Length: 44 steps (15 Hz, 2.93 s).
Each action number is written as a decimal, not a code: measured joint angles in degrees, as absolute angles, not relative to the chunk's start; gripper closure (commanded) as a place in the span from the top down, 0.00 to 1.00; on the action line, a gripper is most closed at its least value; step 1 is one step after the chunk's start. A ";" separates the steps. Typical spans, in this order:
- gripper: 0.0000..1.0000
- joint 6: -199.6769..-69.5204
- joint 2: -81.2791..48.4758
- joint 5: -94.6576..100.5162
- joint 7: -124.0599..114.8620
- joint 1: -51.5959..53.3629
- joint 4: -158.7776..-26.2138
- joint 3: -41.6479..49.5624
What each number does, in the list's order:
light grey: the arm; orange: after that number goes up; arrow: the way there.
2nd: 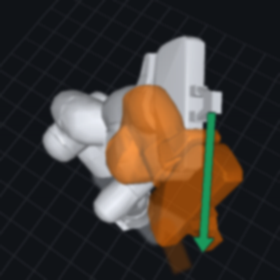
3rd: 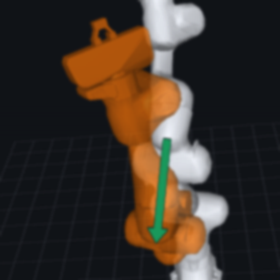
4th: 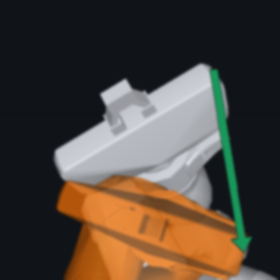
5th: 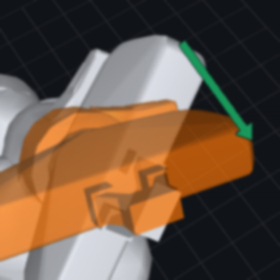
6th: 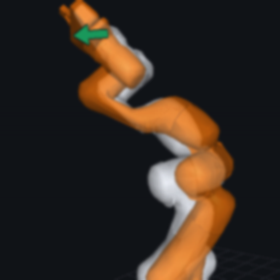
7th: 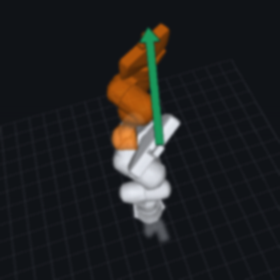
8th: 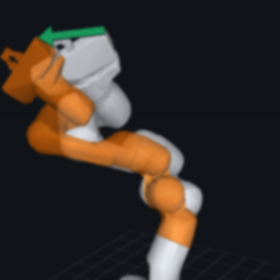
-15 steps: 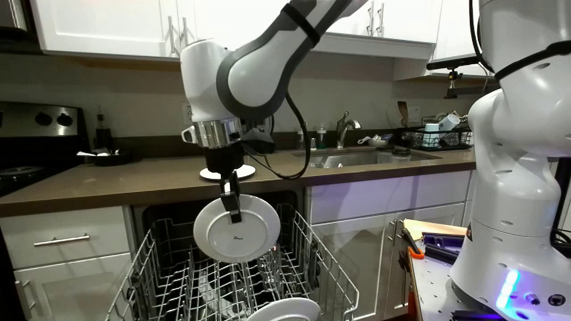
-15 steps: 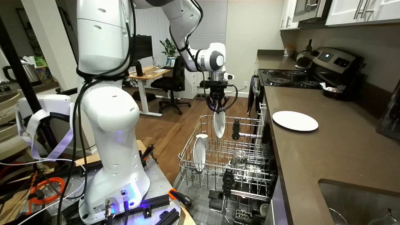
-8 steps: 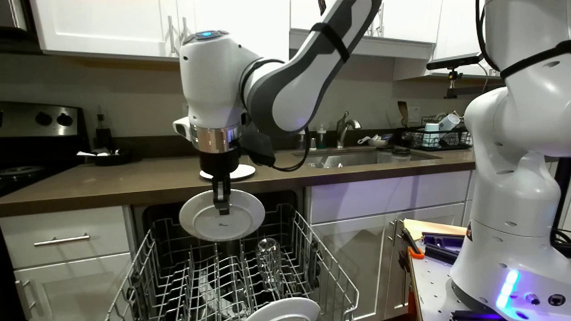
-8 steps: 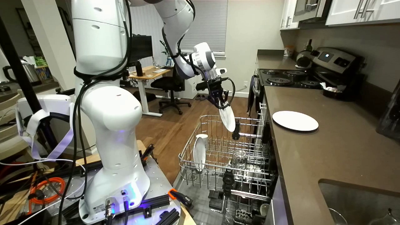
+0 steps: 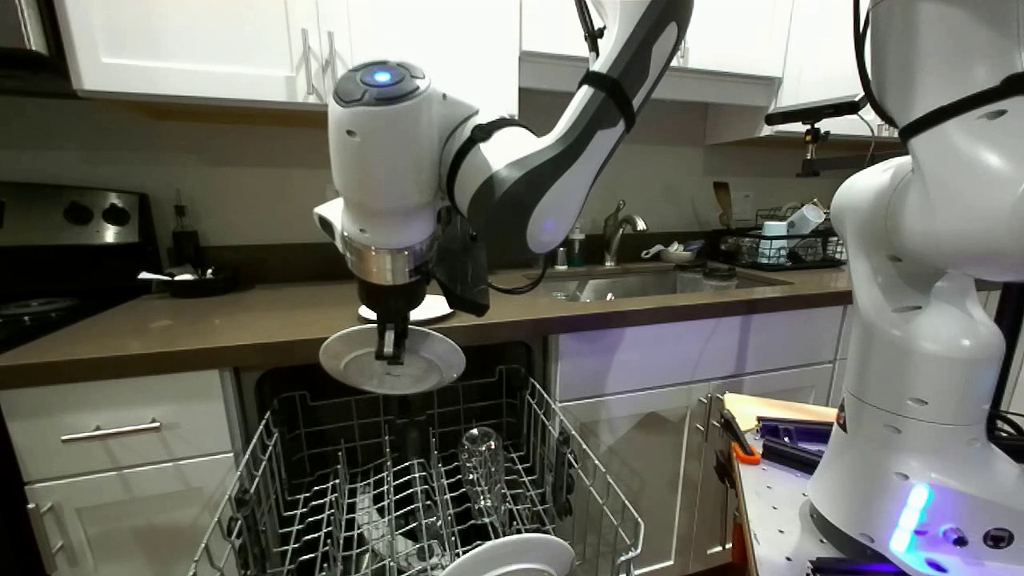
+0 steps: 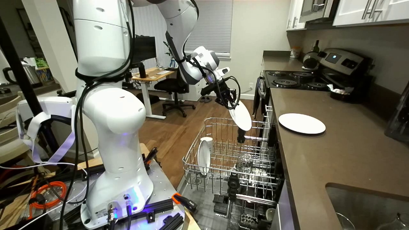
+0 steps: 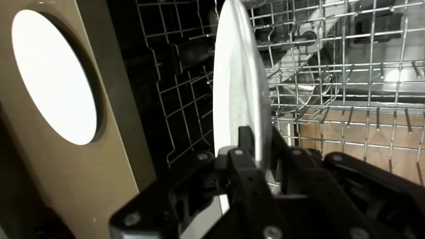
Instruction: Remove the plate from the dishwasher and put it on the counter
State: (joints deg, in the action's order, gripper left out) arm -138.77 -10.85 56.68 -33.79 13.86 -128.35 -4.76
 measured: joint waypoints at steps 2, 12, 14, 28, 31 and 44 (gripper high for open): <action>0.09 -137.40 -10.87 59.05 -36.49 13.86 -128.06 -4.82; 0.08 -128.38 -11.06 67.92 -46.14 13.86 -125.34 -6.46; 0.08 -126.95 -11.06 68.13 -46.47 13.86 -124.86 -6.93; 0.08 -118.26 -13.38 75.38 -52.35 13.66 -120.70 -7.17; 0.08 -117.89 -16.06 77.27 -52.43 13.41 -118.17 -6.61; 0.08 -114.24 -29.01 78.68 -52.43 11.16 -104.97 -2.39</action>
